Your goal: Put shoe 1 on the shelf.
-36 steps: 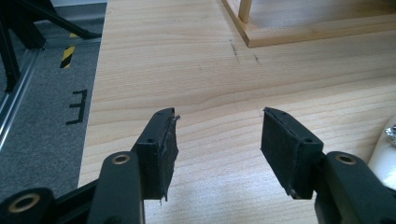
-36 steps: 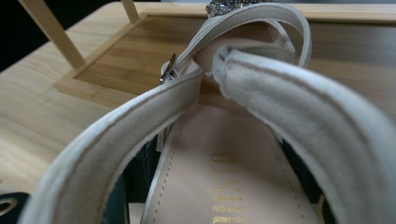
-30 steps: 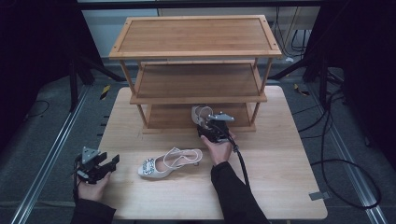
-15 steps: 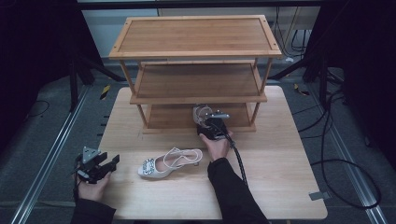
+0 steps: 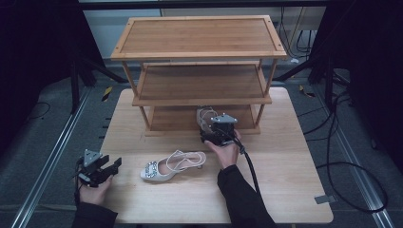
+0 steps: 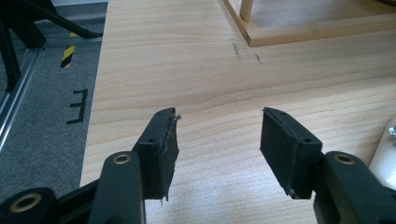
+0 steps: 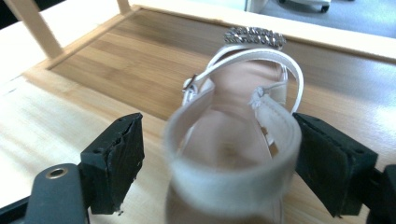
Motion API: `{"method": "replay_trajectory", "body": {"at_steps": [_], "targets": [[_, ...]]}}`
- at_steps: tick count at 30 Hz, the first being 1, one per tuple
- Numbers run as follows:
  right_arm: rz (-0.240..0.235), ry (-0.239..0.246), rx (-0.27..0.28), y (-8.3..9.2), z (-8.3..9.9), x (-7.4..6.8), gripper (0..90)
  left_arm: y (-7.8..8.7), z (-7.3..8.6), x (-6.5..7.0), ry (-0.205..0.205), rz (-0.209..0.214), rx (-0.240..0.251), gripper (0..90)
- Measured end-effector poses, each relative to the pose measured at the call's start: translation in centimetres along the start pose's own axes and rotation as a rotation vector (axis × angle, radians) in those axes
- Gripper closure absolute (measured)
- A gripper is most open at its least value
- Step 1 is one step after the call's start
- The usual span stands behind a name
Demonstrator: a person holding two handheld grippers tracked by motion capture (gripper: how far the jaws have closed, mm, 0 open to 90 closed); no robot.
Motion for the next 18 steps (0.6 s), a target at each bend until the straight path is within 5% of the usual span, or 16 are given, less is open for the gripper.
{"method": "replay_trajectory", "body": {"at_steps": [5, 14, 18], "targets": [[-0.017, -0.004, -0.001, 1.6, 1.4, -0.4, 21.0, 0.0, 0.0, 0.1, -0.006, 0.001, -0.003, 45.4], [-0.004, -0.008, -0.061, 1.3, 4.3, 0.2, 32.8, -0.1, 0.0, 0.2, -0.012, 0.003, -0.007, 47.2], [-0.010, -0.037, -0.103, 0.5, 5.0, 0.6, 54.2, -0.1, 0.1, 0.1, -0.010, 0.001, -0.009, 47.8]]}}
Point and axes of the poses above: each handheld gripper's, and its own axes: y roughly backward along the jaws, z roughly out of its underside, x roughly to its right, the point moved 4 cm from there along -y, roughly forward along the jaws, and after that the axes turned 2 degrees about -z, right-handed, at the moved point
